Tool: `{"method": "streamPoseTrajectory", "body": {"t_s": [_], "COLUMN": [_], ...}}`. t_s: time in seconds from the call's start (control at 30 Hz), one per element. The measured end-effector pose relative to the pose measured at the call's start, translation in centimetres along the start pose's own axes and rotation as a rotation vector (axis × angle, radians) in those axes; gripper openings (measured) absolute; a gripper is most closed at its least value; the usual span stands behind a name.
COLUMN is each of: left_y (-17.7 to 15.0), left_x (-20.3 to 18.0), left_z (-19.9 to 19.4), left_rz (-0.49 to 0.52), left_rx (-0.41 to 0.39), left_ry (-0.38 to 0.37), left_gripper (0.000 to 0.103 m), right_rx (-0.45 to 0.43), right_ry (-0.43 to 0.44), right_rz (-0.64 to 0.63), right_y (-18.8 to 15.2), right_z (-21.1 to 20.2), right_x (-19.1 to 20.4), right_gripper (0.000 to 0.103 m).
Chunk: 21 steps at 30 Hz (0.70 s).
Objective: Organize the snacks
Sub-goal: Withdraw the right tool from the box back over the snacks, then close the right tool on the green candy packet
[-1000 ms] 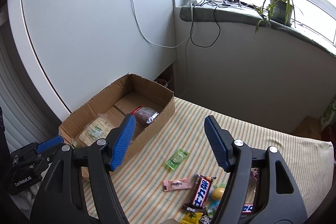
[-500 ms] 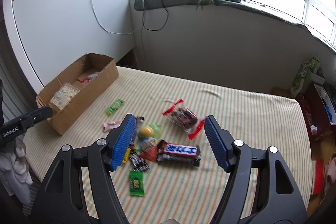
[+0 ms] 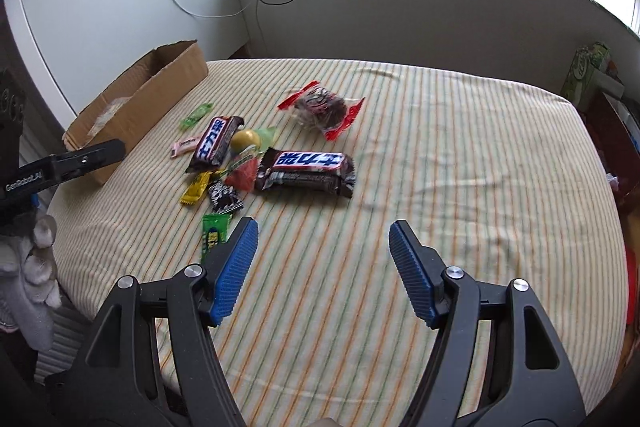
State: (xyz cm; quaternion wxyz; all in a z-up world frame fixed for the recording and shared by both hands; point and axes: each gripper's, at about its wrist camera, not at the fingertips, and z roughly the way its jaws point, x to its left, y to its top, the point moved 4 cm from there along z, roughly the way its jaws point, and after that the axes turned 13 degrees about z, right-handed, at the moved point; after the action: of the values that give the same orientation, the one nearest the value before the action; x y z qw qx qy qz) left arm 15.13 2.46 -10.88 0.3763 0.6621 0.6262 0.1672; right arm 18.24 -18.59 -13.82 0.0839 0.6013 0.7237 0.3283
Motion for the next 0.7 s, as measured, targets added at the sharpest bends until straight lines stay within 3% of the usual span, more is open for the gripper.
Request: {"method": "streamPoseTrajectory", "body": {"t_s": [0.27, 0.37, 0.7], "left_y": [-0.4, -0.6, -0.6], "left_x": [-2.2, -2.5, -2.4], "left_z": [2.6, 3.6, 6.0], "left_rz": [0.073, 0.089, 0.152], "left_rx": [0.081, 0.112, 0.177], "left_ry": [-0.035, -0.038, 0.006], "left_gripper": [0.035, 0.035, 0.032], "right_rx": [0.047, 0.069, 0.089], "right_ry": [0.063, 0.079, 0.093], "right_rz": [-0.097, -0.111, -0.11], "right_y": [-2.6, -3.1, -3.5], "right_z": [2.0, 2.7, 3.7], "right_x": [4.1, 4.7, 5.1], "right_gripper": [0.057, 0.045, 0.044]}}
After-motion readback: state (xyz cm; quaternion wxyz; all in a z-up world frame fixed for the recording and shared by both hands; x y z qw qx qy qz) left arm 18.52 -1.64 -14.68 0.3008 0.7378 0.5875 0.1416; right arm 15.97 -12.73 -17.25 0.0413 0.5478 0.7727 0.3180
